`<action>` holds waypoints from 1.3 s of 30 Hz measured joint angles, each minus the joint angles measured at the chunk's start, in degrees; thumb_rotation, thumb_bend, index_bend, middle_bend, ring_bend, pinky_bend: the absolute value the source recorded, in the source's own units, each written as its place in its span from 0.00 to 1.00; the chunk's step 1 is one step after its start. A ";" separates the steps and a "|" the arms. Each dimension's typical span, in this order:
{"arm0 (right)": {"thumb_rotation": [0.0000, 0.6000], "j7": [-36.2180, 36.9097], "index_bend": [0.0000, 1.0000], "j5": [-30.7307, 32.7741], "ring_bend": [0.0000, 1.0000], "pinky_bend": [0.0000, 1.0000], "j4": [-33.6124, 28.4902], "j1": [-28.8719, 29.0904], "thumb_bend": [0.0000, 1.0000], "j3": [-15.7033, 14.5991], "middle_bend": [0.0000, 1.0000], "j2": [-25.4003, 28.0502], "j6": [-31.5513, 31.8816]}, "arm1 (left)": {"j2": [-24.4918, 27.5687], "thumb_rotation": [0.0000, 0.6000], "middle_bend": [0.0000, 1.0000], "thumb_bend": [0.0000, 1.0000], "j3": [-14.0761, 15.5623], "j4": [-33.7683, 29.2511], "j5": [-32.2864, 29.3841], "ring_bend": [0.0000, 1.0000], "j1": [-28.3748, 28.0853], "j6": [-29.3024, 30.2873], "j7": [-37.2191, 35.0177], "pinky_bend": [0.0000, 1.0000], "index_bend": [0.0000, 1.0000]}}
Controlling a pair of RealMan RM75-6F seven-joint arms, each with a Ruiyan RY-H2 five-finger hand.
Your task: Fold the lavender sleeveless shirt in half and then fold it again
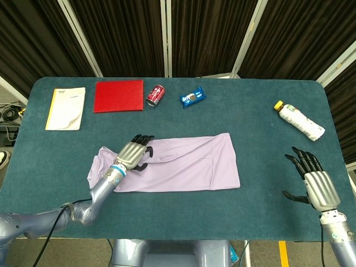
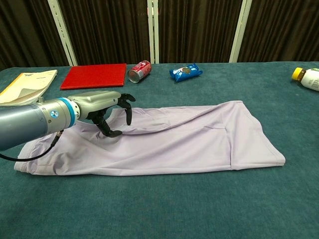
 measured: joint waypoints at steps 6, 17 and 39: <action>1.00 0.21 0.17 -0.18 0.00 0.00 -0.01 -0.06 0.00 0.12 0.00 -0.02 -0.01 | -1.21 1.00 0.00 0.39 -0.26 1.43 0.05 0.00 -0.16 -0.07 -0.43 0.00 0.43; 1.00 0.95 0.18 -0.52 0.00 0.00 0.20 -0.25 0.00 0.39 0.00 0.09 0.38 | -2.73 1.00 0.00 0.45 -0.97 3.02 -0.47 0.00 -0.47 -0.30 -0.43 0.00 0.53; 1.00 0.78 0.18 -0.78 0.00 0.00 0.15 -0.40 0.00 0.57 0.00 0.22 0.33 | -2.16 1.00 0.00 0.48 -6.01 4.43 -9.02 0.00 -0.37 0.49 -0.58 0.00 0.56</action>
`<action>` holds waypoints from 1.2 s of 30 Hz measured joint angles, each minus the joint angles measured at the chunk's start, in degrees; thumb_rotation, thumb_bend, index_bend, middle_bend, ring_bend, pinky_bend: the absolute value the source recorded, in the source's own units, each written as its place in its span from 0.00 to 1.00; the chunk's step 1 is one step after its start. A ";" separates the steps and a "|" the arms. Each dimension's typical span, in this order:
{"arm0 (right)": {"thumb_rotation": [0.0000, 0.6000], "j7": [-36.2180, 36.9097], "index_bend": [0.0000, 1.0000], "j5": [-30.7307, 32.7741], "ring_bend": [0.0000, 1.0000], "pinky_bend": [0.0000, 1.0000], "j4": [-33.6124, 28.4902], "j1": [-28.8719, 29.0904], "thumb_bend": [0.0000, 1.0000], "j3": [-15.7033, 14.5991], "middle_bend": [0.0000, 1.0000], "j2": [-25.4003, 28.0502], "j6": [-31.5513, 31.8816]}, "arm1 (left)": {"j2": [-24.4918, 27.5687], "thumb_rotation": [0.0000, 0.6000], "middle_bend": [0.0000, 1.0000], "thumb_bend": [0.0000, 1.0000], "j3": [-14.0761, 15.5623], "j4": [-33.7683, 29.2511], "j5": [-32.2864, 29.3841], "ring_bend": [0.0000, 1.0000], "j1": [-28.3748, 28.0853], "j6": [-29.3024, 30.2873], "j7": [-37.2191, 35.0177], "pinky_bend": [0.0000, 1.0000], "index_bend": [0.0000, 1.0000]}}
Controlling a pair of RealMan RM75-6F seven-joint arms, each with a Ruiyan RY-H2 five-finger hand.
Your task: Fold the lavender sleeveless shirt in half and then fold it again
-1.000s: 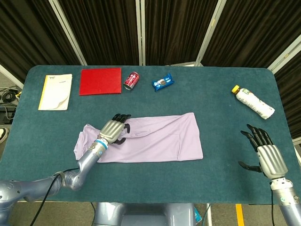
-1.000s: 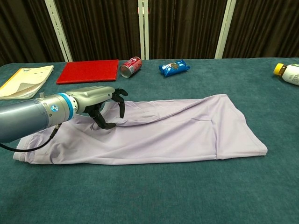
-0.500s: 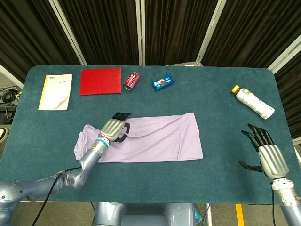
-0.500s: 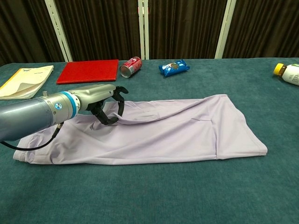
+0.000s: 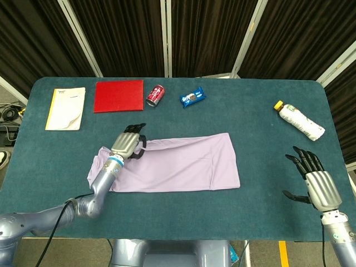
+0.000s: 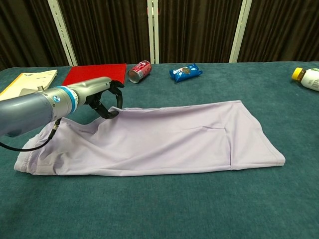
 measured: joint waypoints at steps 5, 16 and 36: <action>1.00 -0.04 0.18 0.03 0.00 0.00 0.02 0.04 0.00 0.01 0.00 -0.04 -0.18 | 0.02 1.00 0.00 0.48 -0.67 0.66 -2.99 0.00 -0.18 -0.52 1.01 0.00 0.54; 1.00 -0.04 0.19 0.18 0.00 0.00 0.05 0.07 0.00 0.07 0.00 -0.04 -0.47 | -1.64 1.00 0.00 0.34 -1.95 3.31 -4.85 0.00 -0.31 -1.11 -0.99 0.00 0.00; 1.00 -0.32 0.19 -0.55 0.00 0.00 -0.66 -0.17 0.00 -0.14 0.00 0.15 0.03 | 14.86 1.00 0.00 0.34 2.28 -8.26 10.55 0.00 9.14 2.79 -13.43 0.00 0.04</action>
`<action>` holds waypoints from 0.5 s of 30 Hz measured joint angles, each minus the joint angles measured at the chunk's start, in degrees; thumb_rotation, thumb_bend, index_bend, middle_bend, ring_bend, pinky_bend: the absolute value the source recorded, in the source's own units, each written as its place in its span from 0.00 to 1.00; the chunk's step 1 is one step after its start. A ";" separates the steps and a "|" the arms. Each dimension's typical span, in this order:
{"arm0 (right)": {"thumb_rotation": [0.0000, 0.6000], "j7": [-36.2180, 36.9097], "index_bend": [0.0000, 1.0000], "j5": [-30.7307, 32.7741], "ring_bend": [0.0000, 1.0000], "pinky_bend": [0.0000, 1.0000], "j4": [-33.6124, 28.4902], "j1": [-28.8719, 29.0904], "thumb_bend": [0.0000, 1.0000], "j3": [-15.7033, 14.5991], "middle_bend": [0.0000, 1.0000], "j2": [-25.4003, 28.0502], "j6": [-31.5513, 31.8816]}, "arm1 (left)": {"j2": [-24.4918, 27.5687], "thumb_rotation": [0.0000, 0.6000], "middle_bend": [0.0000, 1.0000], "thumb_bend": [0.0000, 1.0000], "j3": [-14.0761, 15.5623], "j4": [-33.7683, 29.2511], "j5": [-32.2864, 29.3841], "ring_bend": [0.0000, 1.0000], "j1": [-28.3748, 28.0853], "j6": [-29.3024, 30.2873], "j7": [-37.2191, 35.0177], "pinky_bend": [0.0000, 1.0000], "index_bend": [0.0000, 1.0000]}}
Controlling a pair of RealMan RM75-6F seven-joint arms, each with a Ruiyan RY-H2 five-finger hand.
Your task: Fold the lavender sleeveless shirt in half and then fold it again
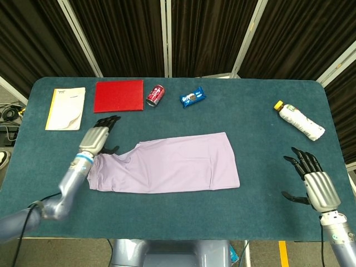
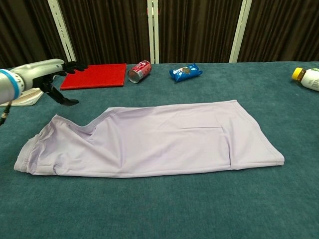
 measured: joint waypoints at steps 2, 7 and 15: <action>1.00 -0.20 0.19 -0.05 0.00 0.00 -0.08 0.00 0.00 -0.01 0.00 0.00 0.01 | 2.07 1.00 0.00 0.31 1.28 -0.82 2.76 0.00 1.15 0.33 -1.90 0.00 0.08; 1.00 -0.79 0.19 0.02 0.00 0.00 -0.11 0.01 0.00 -0.04 0.00 -0.11 -0.19 | 4.67 1.00 0.00 0.05 5.73 -0.53 12.55 0.00 3.89 2.28 -8.61 0.00 0.13; 1.00 -1.94 0.19 0.08 0.00 0.00 -0.22 0.00 0.00 -0.09 0.00 -0.40 -0.41 | 5.11 1.00 0.00 0.00 14.56 9.26 29.10 0.00 6.94 9.48 -17.37 0.00 0.24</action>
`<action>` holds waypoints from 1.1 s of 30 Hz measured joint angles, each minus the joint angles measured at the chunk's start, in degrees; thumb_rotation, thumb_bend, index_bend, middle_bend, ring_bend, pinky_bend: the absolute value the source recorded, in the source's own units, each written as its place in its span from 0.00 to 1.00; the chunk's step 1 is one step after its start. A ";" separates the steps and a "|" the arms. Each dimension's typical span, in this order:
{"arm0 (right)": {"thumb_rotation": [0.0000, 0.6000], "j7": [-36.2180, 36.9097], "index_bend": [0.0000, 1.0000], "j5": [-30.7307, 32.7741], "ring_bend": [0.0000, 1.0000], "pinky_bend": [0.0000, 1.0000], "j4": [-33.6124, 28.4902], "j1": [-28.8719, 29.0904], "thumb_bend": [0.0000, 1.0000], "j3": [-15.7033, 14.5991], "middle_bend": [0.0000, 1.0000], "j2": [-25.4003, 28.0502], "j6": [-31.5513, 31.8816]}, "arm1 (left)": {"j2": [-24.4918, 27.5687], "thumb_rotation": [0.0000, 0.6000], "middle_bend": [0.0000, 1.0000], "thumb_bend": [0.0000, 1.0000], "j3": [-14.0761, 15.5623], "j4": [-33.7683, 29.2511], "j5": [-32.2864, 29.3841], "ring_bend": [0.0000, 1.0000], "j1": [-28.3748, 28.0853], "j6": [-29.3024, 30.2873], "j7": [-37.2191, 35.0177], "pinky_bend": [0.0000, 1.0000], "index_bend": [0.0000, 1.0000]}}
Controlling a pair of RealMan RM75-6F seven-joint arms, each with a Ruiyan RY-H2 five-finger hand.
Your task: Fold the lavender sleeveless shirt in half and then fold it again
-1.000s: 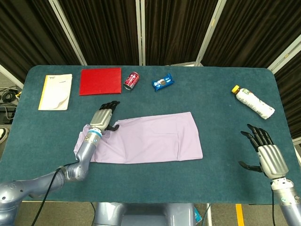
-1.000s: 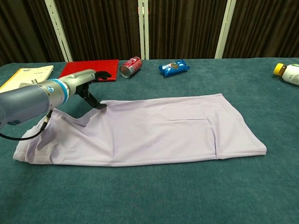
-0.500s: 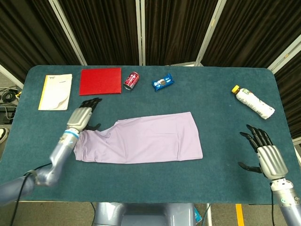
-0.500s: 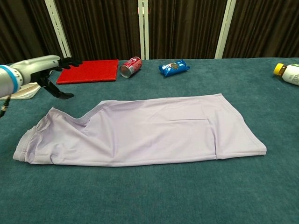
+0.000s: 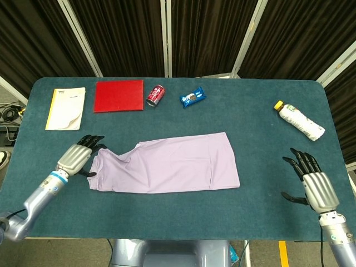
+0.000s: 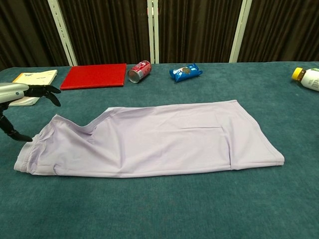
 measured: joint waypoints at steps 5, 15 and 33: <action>1.00 -0.93 0.19 0.16 0.00 0.00 -0.10 0.02 0.00 -0.01 0.00 -0.28 -0.27 | -1.67 1.00 0.00 0.00 3.58 10.08 5.95 0.00 0.78 4.85 -2.76 0.00 0.24; 1.00 -1.49 0.19 0.69 0.00 0.00 0.07 -0.02 0.00 0.13 0.00 -0.56 -0.61 | -8.29 1.00 0.00 0.00 8.61 30.16 13.14 0.00 1.02 12.63 -6.07 0.00 0.24; 1.00 -1.45 0.20 0.77 0.00 0.00 0.25 -0.07 0.00 0.25 0.00 -0.55 -0.57 | -15.63 1.00 0.00 0.03 10.34 38.72 13.86 0.00 0.86 14.54 -8.47 0.00 0.31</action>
